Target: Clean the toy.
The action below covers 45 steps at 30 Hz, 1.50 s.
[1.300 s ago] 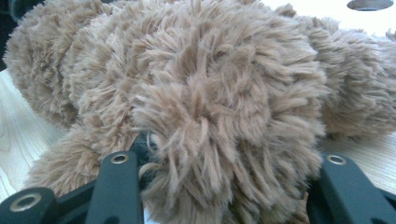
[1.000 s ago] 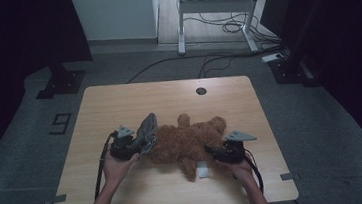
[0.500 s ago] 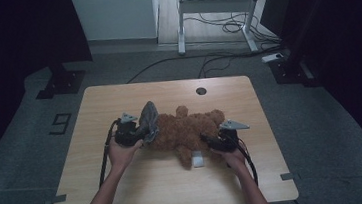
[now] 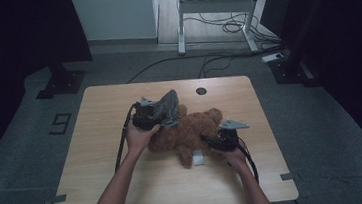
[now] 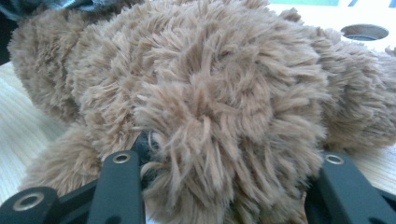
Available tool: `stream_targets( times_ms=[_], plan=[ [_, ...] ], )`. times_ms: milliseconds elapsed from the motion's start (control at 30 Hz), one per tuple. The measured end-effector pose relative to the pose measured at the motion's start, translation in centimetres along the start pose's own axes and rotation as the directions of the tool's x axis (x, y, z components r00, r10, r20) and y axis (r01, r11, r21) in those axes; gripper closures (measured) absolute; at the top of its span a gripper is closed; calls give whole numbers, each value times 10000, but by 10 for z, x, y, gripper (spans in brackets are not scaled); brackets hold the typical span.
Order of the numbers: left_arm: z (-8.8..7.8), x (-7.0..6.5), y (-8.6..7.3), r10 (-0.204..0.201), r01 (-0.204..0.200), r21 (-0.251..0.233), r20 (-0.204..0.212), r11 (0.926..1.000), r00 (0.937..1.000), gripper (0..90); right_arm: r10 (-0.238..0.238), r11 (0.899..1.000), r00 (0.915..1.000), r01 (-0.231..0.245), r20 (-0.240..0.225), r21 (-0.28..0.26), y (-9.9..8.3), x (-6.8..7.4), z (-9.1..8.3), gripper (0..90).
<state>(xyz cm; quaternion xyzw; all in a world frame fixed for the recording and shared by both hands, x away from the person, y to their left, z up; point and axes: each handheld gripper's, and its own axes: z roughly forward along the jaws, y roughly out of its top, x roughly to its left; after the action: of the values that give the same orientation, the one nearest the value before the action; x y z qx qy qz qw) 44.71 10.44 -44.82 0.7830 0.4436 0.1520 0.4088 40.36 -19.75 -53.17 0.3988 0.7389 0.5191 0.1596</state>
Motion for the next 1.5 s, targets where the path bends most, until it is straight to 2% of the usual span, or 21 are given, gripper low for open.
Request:
stream_targets(
  times_ms=[233,333,500,600,700,800,900,1000,1067,1133,1200,1333,1500],
  plan=[
    [0,-5,-22,361,-362,134,28,9993,9993,774,-373,9993,9992,373,137,4,-4,8,-4,479],
    [-5,-9,-33,461,-461,-66,44,9989,9989,783,-504,9987,9986,503,145,111,-5,12,-8,418],
    [-12,-14,-50,416,-400,-469,333,9981,9986,789,-552,9982,9978,560,-356,205,-4,15,-25,313],
    [-16,-18,-54,623,-608,-513,288,9968,9976,789,-354,9994,9976,355,-592,-5,2,12,-36,274],
    [-18,-21,-58,649,-631,-634,268,9960,9975,789,-114,9999,9979,106,-643,-118,13,8,-43,234],
    [-20,-23,-63,660,-637,-766,285,9950,9974,790,69,9999,9978,-63,-656,94,26,6,-36,208],
    [-23,-24,-66,621,-594,-841,297,9947,9976,789,394,9987,9969,-371,-681,349,35,2,-23,203],
    [-24,-24,-67,638,-612,-878,279,9943,9976,789,606,9964,9938,-547,-929,649,37,1,-11,223],
    [-24,-25,-68,646,-616,-891,305,9941,9974,789,620,9933,9932,-517,-988,1038,35,3,-8,286],
    [-25,-26,-68,699,-670,-898,304,9937,9971,789,642,9915,9925,-517,-1041,1194,33,3,-10,365],
    [-27,-28,-70,725,-691,-959,321,9930,9969,788,378,9922,9934,-244,-1080,1224,29,6,-13,467],
    [-33,-32,-77,695,-640,-1170,436,9911,9966,787,-18,9955,9945,117,-1047,940,14,17,-23,557],
    [-43,-38,-84,734,-654,-1297,580,9894,9956,783,-301,9984,9955,342,-894,455,-3,27,-33,569]
  ],
)
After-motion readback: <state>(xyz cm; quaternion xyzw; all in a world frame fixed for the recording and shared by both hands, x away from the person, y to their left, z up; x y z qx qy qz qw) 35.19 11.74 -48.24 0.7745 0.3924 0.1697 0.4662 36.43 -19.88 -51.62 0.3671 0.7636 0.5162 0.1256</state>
